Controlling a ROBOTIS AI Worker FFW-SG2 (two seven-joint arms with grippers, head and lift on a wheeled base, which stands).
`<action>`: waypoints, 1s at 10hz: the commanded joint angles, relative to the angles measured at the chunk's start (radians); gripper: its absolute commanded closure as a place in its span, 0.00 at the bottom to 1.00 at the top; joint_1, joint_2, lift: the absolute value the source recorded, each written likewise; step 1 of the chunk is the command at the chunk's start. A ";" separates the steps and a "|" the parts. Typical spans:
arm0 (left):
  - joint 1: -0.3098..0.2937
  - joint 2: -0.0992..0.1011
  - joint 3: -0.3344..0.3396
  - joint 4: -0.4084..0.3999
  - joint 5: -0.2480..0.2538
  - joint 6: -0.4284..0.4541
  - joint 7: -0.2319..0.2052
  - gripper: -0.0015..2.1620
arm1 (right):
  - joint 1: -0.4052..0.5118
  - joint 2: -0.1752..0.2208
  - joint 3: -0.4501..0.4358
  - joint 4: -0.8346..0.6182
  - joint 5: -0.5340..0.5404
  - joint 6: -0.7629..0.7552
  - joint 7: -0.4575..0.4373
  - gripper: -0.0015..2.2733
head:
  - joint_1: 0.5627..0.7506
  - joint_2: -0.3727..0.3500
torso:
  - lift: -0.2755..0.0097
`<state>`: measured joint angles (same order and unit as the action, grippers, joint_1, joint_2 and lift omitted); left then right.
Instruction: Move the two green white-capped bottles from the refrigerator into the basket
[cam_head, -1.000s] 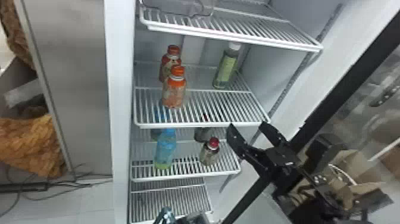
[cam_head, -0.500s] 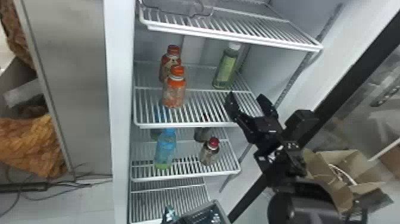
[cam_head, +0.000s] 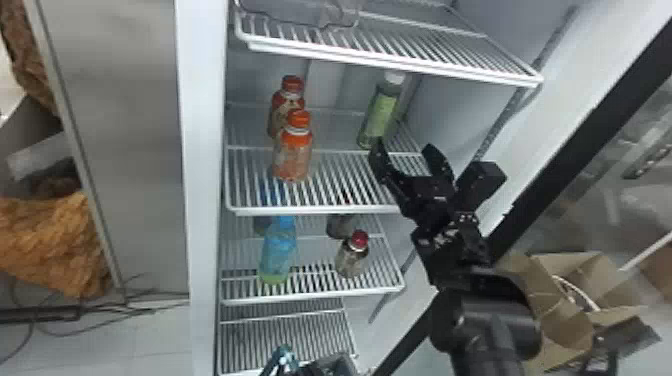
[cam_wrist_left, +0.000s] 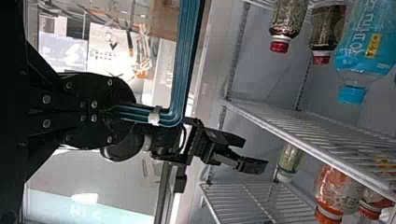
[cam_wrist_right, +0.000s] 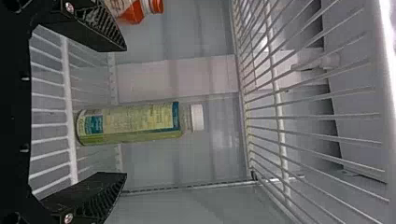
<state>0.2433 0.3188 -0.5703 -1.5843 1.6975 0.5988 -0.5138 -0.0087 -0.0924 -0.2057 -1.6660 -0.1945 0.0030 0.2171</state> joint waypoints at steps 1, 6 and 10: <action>0.000 -0.001 0.000 0.000 0.004 0.000 0.000 0.56 | -0.038 -0.003 0.000 0.028 0.023 -0.001 -0.013 0.04 | 0.70 0.03 | 0.95; -0.005 -0.003 -0.004 0.000 0.008 -0.005 0.000 0.56 | -0.170 -0.013 0.004 0.182 0.075 -0.030 -0.062 0.04 | 0.70 0.03 | 0.95; -0.008 -0.001 -0.006 0.000 0.012 -0.005 0.000 0.56 | -0.229 -0.016 0.038 0.278 0.075 -0.035 -0.087 0.04 | 0.70 0.03 | 0.95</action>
<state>0.2361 0.3166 -0.5754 -1.5837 1.7086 0.5939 -0.5139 -0.2282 -0.1089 -0.1727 -1.4010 -0.1197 -0.0320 0.1307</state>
